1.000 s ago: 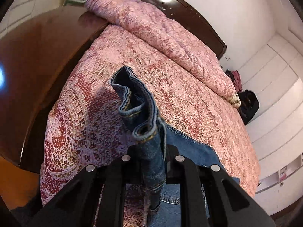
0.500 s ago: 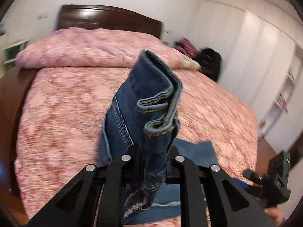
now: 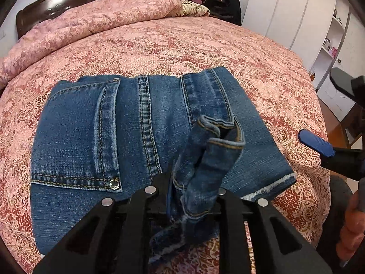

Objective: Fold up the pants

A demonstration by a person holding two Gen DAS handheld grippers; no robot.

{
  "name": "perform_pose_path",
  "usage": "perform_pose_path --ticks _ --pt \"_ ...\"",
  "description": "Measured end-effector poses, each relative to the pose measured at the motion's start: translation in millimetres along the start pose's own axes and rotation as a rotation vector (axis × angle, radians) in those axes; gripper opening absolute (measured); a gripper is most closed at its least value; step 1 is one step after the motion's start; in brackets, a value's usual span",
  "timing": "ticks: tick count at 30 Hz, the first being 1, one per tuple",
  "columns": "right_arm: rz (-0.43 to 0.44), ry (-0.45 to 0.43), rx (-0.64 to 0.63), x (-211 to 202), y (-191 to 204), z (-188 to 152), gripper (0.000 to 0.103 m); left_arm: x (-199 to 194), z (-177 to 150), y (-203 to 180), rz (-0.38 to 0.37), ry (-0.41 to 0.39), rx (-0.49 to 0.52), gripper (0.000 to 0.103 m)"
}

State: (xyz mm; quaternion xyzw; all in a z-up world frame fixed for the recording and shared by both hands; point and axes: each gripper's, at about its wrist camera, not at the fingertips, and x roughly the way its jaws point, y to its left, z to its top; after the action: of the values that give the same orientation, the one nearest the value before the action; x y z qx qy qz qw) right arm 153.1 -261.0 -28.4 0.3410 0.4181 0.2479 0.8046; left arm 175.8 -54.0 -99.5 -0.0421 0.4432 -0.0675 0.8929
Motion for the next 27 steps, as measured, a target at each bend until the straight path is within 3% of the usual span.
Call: perform_pose_path --ticks 2,3,4,6,8,10,11,13,14,16,20,22,25,27 --pt "0.010 0.009 -0.002 3.6 0.9 1.5 0.099 -5.8 3.1 2.8 -0.012 0.021 -0.002 0.022" --pt "0.014 0.013 -0.006 4.9 2.6 1.7 0.099 -8.7 3.0 3.5 -0.028 0.026 -0.013 0.039" --pt "0.018 0.015 -0.014 6.3 3.5 2.5 0.099 -16.7 2.2 5.1 -0.062 0.018 -0.031 0.047" --pt "0.027 0.016 -0.033 5.8 8.5 1.5 0.099 -40.3 -4.5 8.0 -0.050 -0.043 -0.045 0.078" --pt "0.036 0.025 -0.041 7.0 12.5 1.1 0.099 -71.8 -13.6 17.9 -0.042 -0.118 -0.066 0.090" --pt "0.027 0.042 -0.050 10.8 18.7 0.7 0.099 -95.3 -21.6 35.3 -0.044 -0.178 -0.100 0.094" --pt "0.026 0.054 -0.052 13.6 21.7 0.9 0.099 -105.7 -27.0 51.5 0.005 -0.205 -0.121 0.101" --pt "0.031 0.085 -0.055 23.3 29.2 2.6 0.099 -108.2 -33.3 80.3 0.114 -0.203 -0.154 0.101" --pt "0.026 0.094 -0.066 27.6 33.5 3.4 0.099 -103.0 -38.2 105.1 0.199 -0.170 -0.198 0.101" --pt "-0.010 0.127 -0.105 42.3 43.5 5.9 0.099 -91.6 -46.3 145.8 0.297 -0.102 -0.304 0.101" --pt "-0.110 0.204 -0.148 74.0 49.2 11.2 0.091 -65.8 -77.9 213.0 0.260 -0.043 -0.541 0.101" --pt "-0.180 0.231 -0.156 89.5 47.5 13.1 0.088 -57.9 -83.7 214.1 0.245 -0.044 -0.547 0.101" --pt "-0.255 0.291 -0.139 110.9 36.2 8.3 0.088 -45.6 -77.8 200.2 0.332 0.017 -0.461 0.101" --pt "-0.282 0.298 -0.110 116.5 26.1 2.2 0.088 -44.9 -74.9 197.6 0.344 0.022 -0.452 0.101"
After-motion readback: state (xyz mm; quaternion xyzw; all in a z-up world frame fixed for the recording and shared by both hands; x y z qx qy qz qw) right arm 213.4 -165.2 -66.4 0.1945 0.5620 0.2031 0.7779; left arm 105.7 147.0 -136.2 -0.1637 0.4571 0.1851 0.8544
